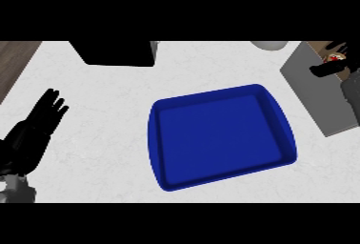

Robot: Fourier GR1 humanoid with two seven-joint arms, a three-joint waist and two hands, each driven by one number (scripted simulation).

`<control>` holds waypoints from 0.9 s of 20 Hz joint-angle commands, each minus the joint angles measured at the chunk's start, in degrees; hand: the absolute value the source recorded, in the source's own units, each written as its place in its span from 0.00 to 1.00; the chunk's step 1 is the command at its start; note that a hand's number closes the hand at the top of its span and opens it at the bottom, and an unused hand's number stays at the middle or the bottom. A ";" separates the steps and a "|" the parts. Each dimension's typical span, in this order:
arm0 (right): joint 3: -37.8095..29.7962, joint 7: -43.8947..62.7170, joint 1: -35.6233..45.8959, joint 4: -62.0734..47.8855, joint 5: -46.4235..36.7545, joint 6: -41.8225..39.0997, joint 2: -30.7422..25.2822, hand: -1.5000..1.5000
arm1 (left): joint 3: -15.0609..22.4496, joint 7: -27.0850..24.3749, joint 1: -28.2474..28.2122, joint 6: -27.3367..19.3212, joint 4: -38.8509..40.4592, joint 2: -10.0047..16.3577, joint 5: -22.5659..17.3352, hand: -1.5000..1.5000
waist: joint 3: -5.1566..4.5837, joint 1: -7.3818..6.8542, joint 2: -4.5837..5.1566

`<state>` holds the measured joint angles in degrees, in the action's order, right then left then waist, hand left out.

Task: Pick the cupcake from the tray and place it in the cardboard box

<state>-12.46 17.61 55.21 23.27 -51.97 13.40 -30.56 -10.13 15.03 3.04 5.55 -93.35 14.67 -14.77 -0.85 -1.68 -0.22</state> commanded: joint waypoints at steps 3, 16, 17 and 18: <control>-4.37 -10.70 -2.80 -1.72 5.12 2.36 -0.27 0.00 | 1.15 -0.45 0.46 -0.65 0.84 -1.23 1.57 0.50 | 0.94 0.51 0.80; -22.47 -21.08 -8.97 9.59 26.67 10.97 -1.08 0.00 | 1.79 2.17 -0.42 -2.95 -1.98 -2.51 2.88 0.50 | 0.91 1.68 0.27; -21.65 -18.80 -10.84 13.38 26.99 9.13 -1.25 0.00 | -1.79 2.55 0.22 -0.14 -0.42 0.62 -0.26 0.50 | 0.84 2.24 -0.01; -22.50 -20.30 -13.61 14.31 28.33 10.09 -0.40 0.00 | -1.49 -0.14 -3.44 0.86 -1.84 -0.29 -0.06 0.50 | 0.84 1.95 0.01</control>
<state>-32.50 -1.43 46.19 33.65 -27.96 24.94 -30.26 -10.37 15.82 1.61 4.65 -94.61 13.75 -13.66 0.00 0.04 -0.06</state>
